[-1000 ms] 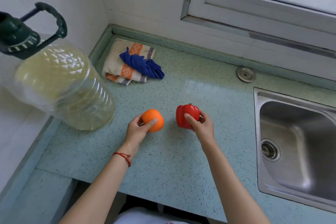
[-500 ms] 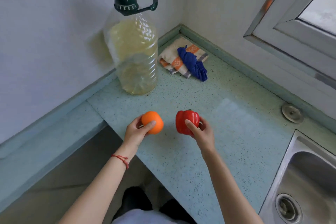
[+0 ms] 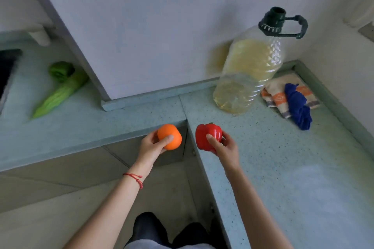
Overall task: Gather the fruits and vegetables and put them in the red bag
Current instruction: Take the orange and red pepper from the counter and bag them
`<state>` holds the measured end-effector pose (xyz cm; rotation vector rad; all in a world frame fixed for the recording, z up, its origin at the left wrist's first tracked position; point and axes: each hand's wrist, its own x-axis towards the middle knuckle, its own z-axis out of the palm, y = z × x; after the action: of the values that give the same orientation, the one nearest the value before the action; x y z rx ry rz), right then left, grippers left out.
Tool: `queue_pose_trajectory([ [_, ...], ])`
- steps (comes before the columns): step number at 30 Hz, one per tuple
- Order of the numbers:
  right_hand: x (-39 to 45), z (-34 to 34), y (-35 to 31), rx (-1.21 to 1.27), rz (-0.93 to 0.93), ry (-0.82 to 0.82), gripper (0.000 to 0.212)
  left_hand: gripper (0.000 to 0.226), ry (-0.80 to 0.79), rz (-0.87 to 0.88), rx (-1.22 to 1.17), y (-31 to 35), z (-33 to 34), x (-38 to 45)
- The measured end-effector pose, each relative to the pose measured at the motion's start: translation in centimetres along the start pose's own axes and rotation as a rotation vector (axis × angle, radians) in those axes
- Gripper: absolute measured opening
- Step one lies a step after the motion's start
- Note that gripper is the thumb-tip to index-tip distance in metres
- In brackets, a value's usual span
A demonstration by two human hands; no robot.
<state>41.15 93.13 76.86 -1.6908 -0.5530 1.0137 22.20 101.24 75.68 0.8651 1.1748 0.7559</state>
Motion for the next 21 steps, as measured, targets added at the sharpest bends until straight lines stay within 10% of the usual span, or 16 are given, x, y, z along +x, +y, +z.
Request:
queue_pose_trajectory([
  [21,-4.4,29.7,-2.8,-0.235,-0.052,-0.585,0.057,0.057,0.586,0.1,-0.275,1.9,-26.9,-7.0],
])
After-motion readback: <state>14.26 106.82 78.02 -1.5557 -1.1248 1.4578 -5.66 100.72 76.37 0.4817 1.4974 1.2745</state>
